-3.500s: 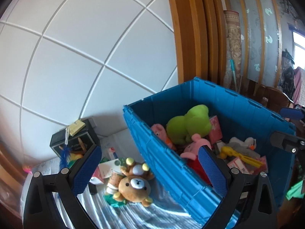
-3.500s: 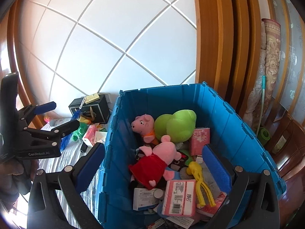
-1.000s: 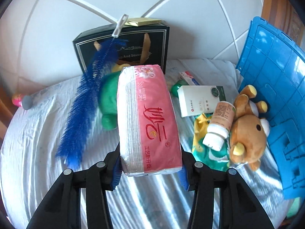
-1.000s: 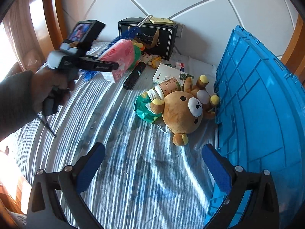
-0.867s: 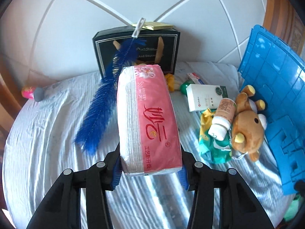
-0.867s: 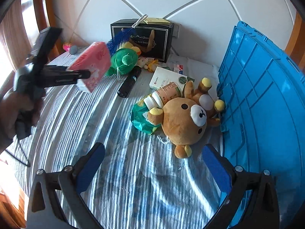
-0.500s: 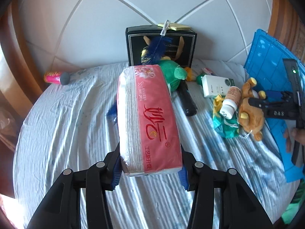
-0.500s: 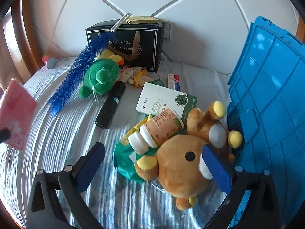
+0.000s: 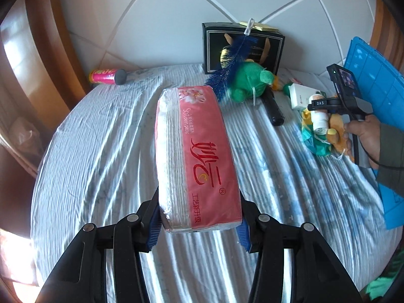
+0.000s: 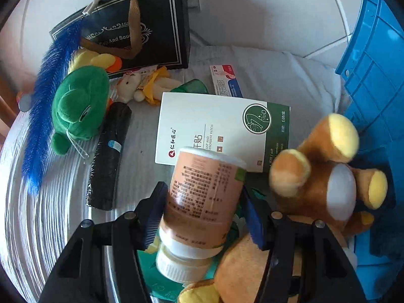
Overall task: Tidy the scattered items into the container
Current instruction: 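Grasp the white bottle with the right tool while the left lifts the tissue pack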
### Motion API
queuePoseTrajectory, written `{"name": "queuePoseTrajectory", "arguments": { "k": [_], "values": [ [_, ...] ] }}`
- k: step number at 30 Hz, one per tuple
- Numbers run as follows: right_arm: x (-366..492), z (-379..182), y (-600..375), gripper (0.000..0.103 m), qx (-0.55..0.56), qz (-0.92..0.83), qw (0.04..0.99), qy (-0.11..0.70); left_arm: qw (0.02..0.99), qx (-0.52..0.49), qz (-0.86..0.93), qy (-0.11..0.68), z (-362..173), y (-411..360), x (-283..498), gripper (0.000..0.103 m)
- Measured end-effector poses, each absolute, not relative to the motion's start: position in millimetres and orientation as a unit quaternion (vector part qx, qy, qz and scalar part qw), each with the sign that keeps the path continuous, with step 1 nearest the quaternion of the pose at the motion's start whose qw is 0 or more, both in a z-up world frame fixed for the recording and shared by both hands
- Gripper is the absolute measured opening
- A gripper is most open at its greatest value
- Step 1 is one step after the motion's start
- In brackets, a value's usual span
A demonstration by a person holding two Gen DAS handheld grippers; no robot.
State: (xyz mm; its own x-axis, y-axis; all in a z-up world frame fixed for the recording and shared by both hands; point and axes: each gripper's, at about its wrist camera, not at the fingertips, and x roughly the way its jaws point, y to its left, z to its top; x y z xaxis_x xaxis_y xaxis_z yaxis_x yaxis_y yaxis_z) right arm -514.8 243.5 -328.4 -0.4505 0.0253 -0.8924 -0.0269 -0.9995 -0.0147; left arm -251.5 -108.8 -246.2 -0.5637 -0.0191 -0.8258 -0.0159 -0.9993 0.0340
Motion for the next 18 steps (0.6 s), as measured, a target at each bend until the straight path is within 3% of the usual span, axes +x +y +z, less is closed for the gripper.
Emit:
{"name": "queuePoseTrajectory", "arguments": {
  "k": [18],
  "values": [
    [-438.6,-263.6,217.5,0.053,-0.48,0.873,-0.071,-0.053,-0.024,0.442,-0.897,-0.004,-221.5,-86.0,-257.5,0.048]
  ]
}}
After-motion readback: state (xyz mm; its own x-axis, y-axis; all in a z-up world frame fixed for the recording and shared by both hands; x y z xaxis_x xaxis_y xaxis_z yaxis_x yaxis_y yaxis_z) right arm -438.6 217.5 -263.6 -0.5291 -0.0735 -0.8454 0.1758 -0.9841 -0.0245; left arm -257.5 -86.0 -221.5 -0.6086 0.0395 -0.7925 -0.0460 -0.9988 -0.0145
